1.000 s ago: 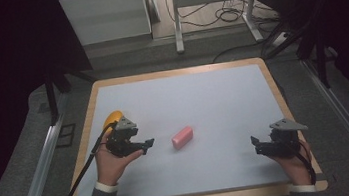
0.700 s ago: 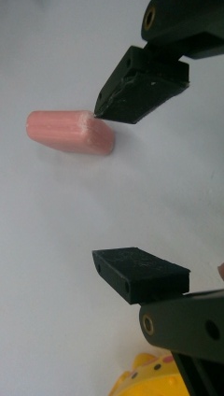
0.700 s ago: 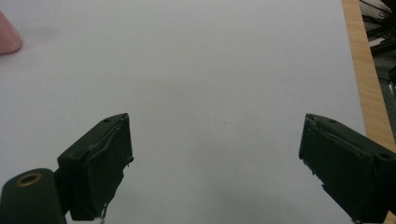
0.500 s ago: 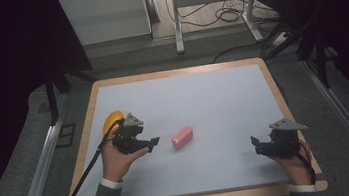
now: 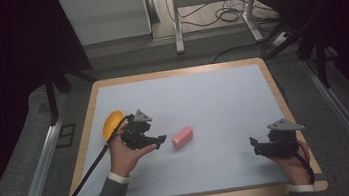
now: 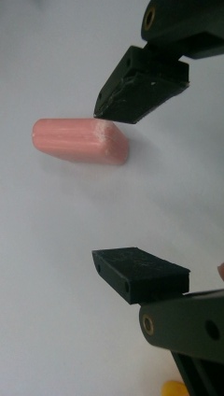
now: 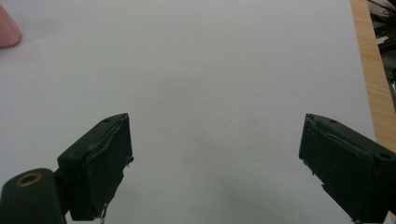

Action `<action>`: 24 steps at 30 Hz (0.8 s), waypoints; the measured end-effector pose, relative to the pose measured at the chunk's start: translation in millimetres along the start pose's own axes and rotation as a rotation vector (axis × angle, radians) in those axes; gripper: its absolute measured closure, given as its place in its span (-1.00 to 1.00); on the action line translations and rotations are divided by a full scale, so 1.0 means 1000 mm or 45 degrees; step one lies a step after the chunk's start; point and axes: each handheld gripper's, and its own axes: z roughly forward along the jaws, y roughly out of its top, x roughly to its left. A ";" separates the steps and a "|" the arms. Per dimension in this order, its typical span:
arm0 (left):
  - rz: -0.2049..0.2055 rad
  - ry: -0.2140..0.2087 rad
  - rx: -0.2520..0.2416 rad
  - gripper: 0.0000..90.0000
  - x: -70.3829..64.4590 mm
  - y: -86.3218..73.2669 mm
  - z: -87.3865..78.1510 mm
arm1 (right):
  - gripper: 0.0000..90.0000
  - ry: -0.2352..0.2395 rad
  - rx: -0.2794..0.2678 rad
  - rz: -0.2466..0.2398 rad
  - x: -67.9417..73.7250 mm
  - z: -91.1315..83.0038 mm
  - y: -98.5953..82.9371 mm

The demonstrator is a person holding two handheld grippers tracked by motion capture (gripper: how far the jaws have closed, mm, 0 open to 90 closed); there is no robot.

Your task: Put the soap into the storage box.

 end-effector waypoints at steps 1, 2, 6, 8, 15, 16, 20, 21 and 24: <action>0.006 -0.001 0.001 -0.39 -0.001 0.001 0.001 | -0.79 0.000 0.001 -0.003 0.000 0.000 0.000; 0.005 -0.010 -0.005 -0.38 -0.001 0.002 0.002 | -0.79 -0.001 0.001 -0.005 0.001 0.001 0.000; 0.006 -0.005 0.012 -0.38 -0.002 0.005 0.008 | -0.79 0.006 0.000 -0.010 0.001 0.001 -0.001; 0.003 -0.020 0.016 -0.38 -0.004 0.006 0.010 | -0.79 0.006 0.004 -0.011 0.001 0.002 -0.001; 0.024 -0.048 0.045 -0.38 -0.010 0.012 0.021 | -0.79 0.008 0.009 -0.013 0.001 0.003 -0.001; 0.021 -0.052 0.046 -0.38 -0.010 0.012 0.023 | -0.79 0.008 0.010 -0.013 0.001 0.003 -0.001; 0.030 -0.045 0.056 -0.38 -0.013 0.013 0.028 | -0.79 0.007 0.016 -0.012 0.000 0.004 -0.002; 0.034 -0.052 0.055 -0.38 -0.015 0.014 0.030 | -0.79 0.008 0.018 -0.013 0.000 0.004 -0.002; 0.045 -0.075 0.072 -0.37 -0.023 0.018 0.040 | -0.79 0.011 0.020 -0.013 0.001 0.005 -0.002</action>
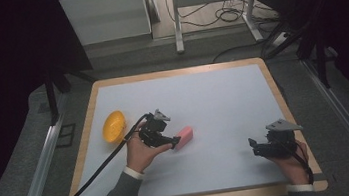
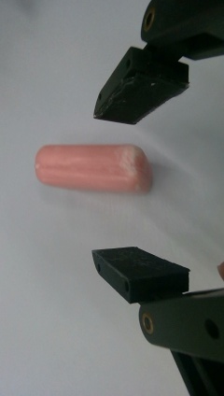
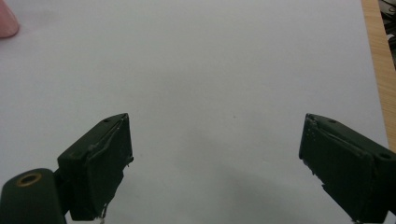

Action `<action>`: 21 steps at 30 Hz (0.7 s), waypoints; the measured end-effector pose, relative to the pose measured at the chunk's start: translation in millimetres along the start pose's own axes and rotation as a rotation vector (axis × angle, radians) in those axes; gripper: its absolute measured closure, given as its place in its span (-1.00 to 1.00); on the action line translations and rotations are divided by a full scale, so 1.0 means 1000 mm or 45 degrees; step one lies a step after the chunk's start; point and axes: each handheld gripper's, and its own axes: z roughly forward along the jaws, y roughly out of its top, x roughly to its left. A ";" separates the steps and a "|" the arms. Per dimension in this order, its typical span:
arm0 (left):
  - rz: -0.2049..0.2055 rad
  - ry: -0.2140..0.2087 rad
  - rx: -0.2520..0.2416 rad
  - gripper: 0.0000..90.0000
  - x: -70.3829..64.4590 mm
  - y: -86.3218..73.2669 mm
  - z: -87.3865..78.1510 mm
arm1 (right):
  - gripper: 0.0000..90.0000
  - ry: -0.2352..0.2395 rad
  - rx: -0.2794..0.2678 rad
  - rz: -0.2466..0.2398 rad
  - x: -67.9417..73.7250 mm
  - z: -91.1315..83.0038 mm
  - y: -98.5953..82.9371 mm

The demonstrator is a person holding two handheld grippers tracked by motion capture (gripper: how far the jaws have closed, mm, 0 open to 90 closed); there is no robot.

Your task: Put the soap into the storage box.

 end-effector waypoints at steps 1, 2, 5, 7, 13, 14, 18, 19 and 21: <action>-0.007 -0.010 -0.002 -0.37 0.000 0.001 0.002 | -0.79 0.001 0.000 -0.001 0.000 0.000 0.000; -0.001 0.001 0.013 -0.37 -0.001 0.001 0.005 | -0.79 0.000 -0.001 -0.002 0.000 0.000 0.000; 0.012 -0.009 0.033 -0.38 -0.004 0.004 0.011 | -0.79 0.001 -0.002 -0.001 0.000 -0.001 0.000; 0.018 -0.007 0.039 -0.38 -0.006 0.006 0.012 | -0.79 -0.001 -0.001 0.001 -0.001 0.000 0.000; 0.010 -0.013 0.064 -0.38 -0.005 0.007 0.021 | -0.79 -0.001 -0.002 0.004 -0.001 0.000 0.000; 0.011 -0.012 0.062 -0.38 -0.005 0.007 0.022 | -0.79 -0.002 -0.001 0.004 -0.001 0.000 0.000; 0.004 -0.007 0.064 -0.38 -0.003 0.009 0.022 | -0.79 -0.003 0.006 0.003 -0.001 0.001 -0.001; 0.001 -0.005 0.063 -0.38 -0.002 0.009 0.023 | -0.79 -0.004 0.006 0.001 -0.001 0.001 -0.001; -0.007 -0.006 0.065 -0.38 0.000 0.010 0.024 | -0.79 -0.004 0.006 0.000 0.000 0.001 -0.001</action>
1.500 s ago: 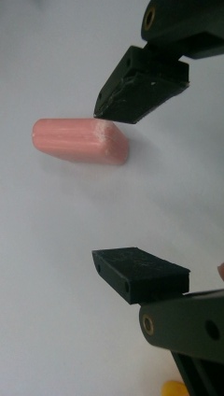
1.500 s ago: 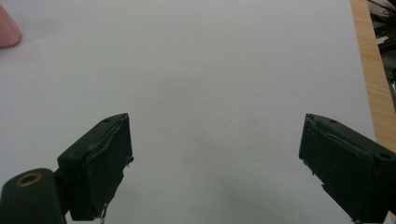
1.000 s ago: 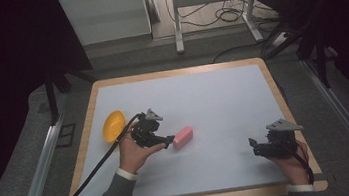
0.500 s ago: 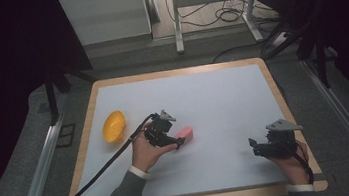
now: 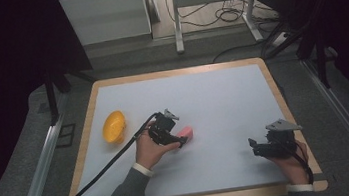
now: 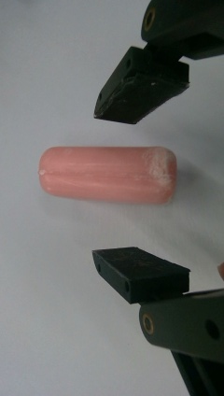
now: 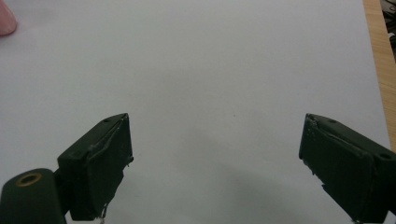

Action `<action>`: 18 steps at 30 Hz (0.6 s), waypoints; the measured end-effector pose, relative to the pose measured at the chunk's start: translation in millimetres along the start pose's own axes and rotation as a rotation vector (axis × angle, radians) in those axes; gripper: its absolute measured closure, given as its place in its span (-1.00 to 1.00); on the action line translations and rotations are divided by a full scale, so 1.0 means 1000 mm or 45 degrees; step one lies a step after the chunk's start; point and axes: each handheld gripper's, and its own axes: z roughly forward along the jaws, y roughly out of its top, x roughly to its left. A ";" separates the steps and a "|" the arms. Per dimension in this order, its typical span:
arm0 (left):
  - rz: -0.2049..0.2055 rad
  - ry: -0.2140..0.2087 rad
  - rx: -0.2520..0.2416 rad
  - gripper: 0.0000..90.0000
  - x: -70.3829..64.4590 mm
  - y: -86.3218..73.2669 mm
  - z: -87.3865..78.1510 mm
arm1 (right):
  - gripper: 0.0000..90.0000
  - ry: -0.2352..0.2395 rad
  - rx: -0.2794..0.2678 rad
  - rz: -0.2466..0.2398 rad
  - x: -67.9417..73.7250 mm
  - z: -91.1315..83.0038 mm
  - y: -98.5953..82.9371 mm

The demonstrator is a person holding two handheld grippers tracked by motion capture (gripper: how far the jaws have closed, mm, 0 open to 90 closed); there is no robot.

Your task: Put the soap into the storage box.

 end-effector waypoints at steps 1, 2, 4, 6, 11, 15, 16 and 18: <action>-0.002 -0.003 0.002 -0.38 0.001 0.000 0.001 | -0.79 0.002 0.000 0.000 0.000 0.000 0.000; -0.002 -0.003 0.002 -0.38 0.001 0.000 0.001 | -0.79 0.001 0.000 0.000 0.000 0.000 0.000; -0.010 -0.006 0.009 -0.39 0.002 0.001 0.003 | -0.79 0.004 0.003 0.001 0.000 0.001 0.000; -0.007 0.000 0.025 -0.40 0.003 0.002 0.005 | -0.79 0.004 0.004 0.000 0.000 0.001 0.000; 0.021 0.016 0.062 -0.41 -0.004 0.011 0.015 | -0.79 0.000 0.004 -0.001 -0.001 0.001 -0.001; 0.023 0.029 0.081 -0.36 -0.005 0.011 0.023 | -0.79 -0.001 0.005 0.002 -0.002 0.001 -0.001; 0.022 0.032 0.077 -0.32 -0.006 0.011 0.023 | -0.79 -0.001 0.006 0.005 -0.002 0.001 -0.001; 0.023 0.045 0.081 -0.21 -0.006 0.011 0.025 | -0.79 -0.002 0.005 0.004 -0.002 0.001 -0.002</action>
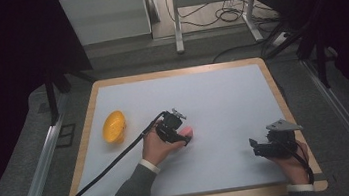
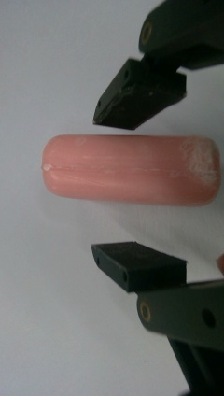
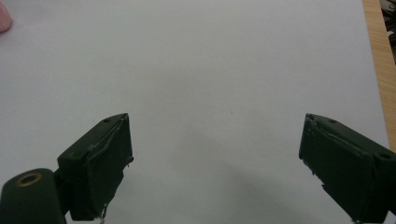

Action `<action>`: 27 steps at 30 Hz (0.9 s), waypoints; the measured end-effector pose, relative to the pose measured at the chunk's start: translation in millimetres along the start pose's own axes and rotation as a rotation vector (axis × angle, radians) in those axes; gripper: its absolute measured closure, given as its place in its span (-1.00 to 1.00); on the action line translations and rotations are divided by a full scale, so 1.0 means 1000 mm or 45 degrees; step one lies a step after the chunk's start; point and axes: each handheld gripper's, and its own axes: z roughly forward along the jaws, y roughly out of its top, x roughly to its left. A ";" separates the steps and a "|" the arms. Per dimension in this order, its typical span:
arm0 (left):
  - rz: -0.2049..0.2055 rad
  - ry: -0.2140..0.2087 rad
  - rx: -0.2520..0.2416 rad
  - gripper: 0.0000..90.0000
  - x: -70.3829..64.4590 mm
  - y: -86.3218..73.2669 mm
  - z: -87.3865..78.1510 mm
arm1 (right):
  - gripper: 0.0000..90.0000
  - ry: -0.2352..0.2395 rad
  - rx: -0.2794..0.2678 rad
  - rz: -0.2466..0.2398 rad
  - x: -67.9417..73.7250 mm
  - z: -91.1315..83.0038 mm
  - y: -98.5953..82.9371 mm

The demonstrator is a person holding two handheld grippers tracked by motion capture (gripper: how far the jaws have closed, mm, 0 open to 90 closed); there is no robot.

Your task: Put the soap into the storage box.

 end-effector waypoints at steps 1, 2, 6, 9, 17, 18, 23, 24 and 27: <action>0.001 0.008 0.001 -0.18 0.000 0.000 0.002 | -0.79 -0.001 0.000 0.000 0.000 0.000 0.000; -0.002 0.013 0.006 -0.14 0.000 -0.001 0.003 | -0.79 -0.001 0.000 0.000 0.000 0.000 0.000; -0.001 -0.002 -0.001 -0.02 0.000 -0.002 0.006 | -0.79 -0.003 0.003 -0.003 0.001 0.000 0.000; -0.007 -0.017 -0.023 0.23 0.000 -0.003 0.006 | -0.79 -0.007 0.008 -0.004 0.001 0.001 0.000; -0.021 -0.025 -0.051 0.34 0.002 -0.005 0.005 | -0.79 -0.010 0.008 -0.006 0.001 0.001 0.000; -0.020 -0.025 -0.054 0.34 0.002 -0.006 0.005 | -0.80 -0.012 0.008 -0.006 0.000 0.001 0.000; -0.008 -0.018 -0.043 0.34 0.001 -0.006 0.003 | -0.79 -0.013 0.009 -0.007 0.001 0.001 0.000; -0.007 -0.016 -0.043 0.34 0.001 -0.006 0.003 | -0.80 -0.014 0.009 -0.006 0.001 0.001 0.000; -0.006 -0.016 -0.046 0.34 0.002 -0.006 0.002 | -0.80 -0.015 0.008 -0.006 0.000 0.001 0.000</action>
